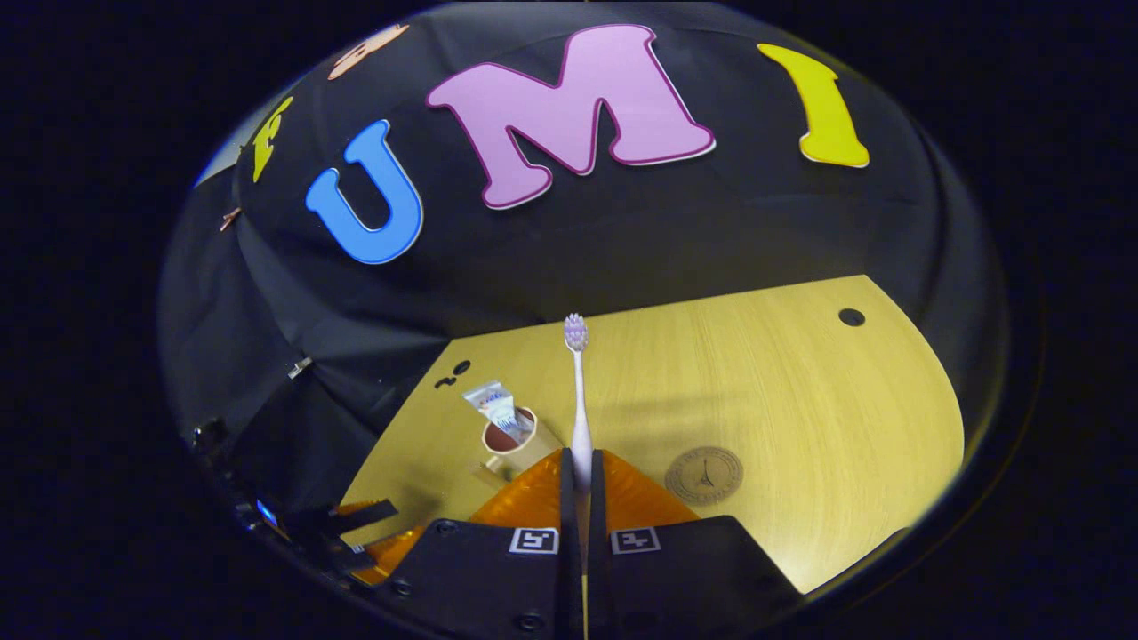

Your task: Put the toothbrush and toothpaste on the desktop into the cup, then pick up the cup and place it on the coaster on the desktop.

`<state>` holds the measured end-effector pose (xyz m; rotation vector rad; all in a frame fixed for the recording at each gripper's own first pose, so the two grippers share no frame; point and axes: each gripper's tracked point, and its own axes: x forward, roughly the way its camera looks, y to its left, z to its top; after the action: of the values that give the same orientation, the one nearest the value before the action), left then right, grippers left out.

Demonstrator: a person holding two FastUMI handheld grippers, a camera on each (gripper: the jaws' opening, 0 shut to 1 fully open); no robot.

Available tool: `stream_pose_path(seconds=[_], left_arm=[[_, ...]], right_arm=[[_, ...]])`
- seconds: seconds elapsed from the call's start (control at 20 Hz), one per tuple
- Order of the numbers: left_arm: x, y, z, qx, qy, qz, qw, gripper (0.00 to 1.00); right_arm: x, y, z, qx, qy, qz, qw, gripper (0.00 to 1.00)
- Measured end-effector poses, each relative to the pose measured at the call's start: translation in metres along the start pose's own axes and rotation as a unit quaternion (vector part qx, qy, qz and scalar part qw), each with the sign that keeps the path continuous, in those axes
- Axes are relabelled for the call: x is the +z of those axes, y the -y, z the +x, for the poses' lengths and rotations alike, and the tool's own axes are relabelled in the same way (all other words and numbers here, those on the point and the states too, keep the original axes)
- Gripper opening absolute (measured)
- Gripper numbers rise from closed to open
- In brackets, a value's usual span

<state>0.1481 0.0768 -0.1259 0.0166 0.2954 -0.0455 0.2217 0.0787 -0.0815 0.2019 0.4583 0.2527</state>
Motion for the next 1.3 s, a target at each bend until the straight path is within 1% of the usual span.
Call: stream_pose_path(seconds=[0.1,0.25,0.4,0.6,0.75,0.85,1.0,1.15,1.3], left_arm=[[-0.003,0.011,-0.015,-0.004,0.001,-0.019,1.0,0.98],[-0.008,0.015,-0.027,-0.01,0.004,-0.017,1.0,0.98],[-0.01,0.005,-0.03,0.008,0.001,-0.008,1.0,0.98],[-0.008,-0.01,-0.031,0.022,0.003,-0.036,0.999,0.98],[-0.005,-0.021,-0.025,0.032,0.007,-0.056,0.998,0.98],[-0.007,-0.027,-0.02,0.042,0.001,-0.06,0.997,0.98],[-0.005,-0.031,-0.018,0.047,0.01,-0.067,0.997,0.98],[-0.009,-0.031,-0.015,0.048,0.01,-0.073,0.996,0.98],[-0.016,-0.03,-0.013,0.047,0.003,-0.071,0.996,0.98]], right_arm=[[0.014,-0.016,0.016,0.014,0.023,0.004,1.0,0.07],[0.034,-0.04,0.043,0.037,0.062,0.018,0.997,0.06],[0.041,-0.055,0.068,0.052,0.084,0.045,0.994,0.06],[0.038,-0.062,0.097,0.053,0.102,0.042,0.992,0.07],[0.036,-0.067,0.117,0.047,0.12,0.046,0.991,0.06],[0.03,-0.069,0.13,0.044,0.126,0.045,0.99,0.07],[0.014,-0.072,0.144,0.046,0.127,0.036,0.99,0.06],[0.005,-0.066,0.149,0.034,0.148,0.029,0.988,0.06],[-0.008,-0.055,0.153,0.008,0.157,0.023,0.987,0.07]])
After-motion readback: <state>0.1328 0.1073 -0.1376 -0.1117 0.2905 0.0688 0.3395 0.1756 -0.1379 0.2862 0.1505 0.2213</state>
